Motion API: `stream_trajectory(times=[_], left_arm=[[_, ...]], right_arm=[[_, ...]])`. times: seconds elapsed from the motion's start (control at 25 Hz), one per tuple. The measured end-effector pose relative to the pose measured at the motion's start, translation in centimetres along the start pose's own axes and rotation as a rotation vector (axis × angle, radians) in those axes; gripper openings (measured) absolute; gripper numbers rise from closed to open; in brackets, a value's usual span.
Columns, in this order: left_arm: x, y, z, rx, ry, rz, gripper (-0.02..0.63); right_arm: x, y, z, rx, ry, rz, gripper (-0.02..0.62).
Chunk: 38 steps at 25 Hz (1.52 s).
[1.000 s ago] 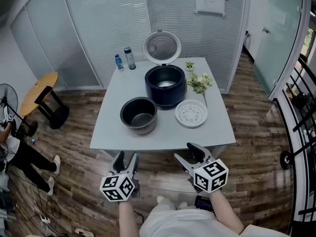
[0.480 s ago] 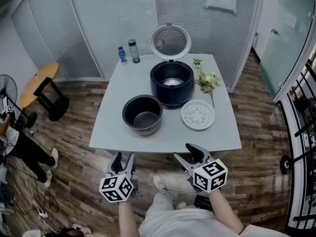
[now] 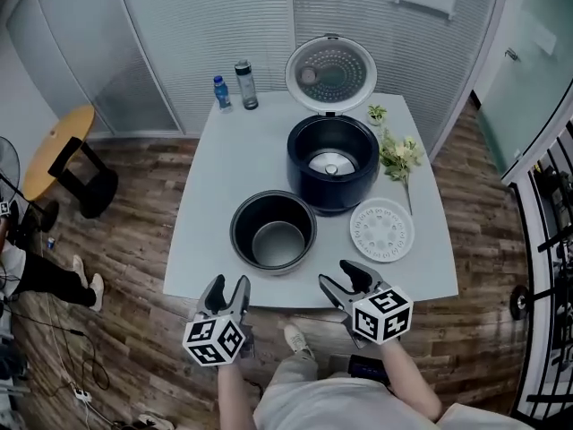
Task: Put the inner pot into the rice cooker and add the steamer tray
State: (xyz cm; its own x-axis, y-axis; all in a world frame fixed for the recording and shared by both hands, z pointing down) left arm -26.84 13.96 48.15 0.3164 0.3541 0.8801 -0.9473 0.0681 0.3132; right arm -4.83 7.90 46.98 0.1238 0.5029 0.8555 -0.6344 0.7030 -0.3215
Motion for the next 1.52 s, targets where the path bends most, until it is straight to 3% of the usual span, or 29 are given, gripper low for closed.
stream_trajectory(times=[0.44, 0.64, 1.24, 1.32, 1.4, 1.52], left_arm=[[-0.9, 5.5, 8.6, 0.073, 0.089, -0.079, 0.245], [-0.4, 6.0, 11.5, 0.131, 0.154, -0.07, 0.245], [2.2, 6.6, 16.1, 0.134, 0.25, -0.106, 0.245], [2.7, 6.9, 16.2, 0.112, 0.272, -0.092, 0.241], [2.6, 7.0, 16.3, 0.093, 0.275, -0.051, 0.217], [2.2, 6.9, 16.4, 0.062, 0.261, 0.011, 0.186]], right_arm=[[-1.0, -3.7, 8.9, 0.105, 0.076, 0.102, 0.261], [-1.3, -5.2, 11.5, 0.141, 0.078, 0.145, 0.259], [-0.3, -7.2, 15.4, 0.22, 0.1, 0.194, 0.238], [0.0, -7.3, 15.8, 0.234, 0.115, 0.177, 0.23], [0.3, -7.5, 16.0, 0.243, 0.128, 0.166, 0.155], [0.3, -7.5, 16.0, 0.203, 0.13, 0.194, 0.137]])
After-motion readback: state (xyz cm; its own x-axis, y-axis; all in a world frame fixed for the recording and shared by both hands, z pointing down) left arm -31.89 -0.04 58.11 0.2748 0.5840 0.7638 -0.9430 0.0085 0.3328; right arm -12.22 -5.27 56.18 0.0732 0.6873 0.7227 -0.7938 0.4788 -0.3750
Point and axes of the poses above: the fingertips, and each gripper's own axes: z forward along the fingers, y to its left, x out of its underside, the point moved 1 cm from there along -z, backward along the fingers
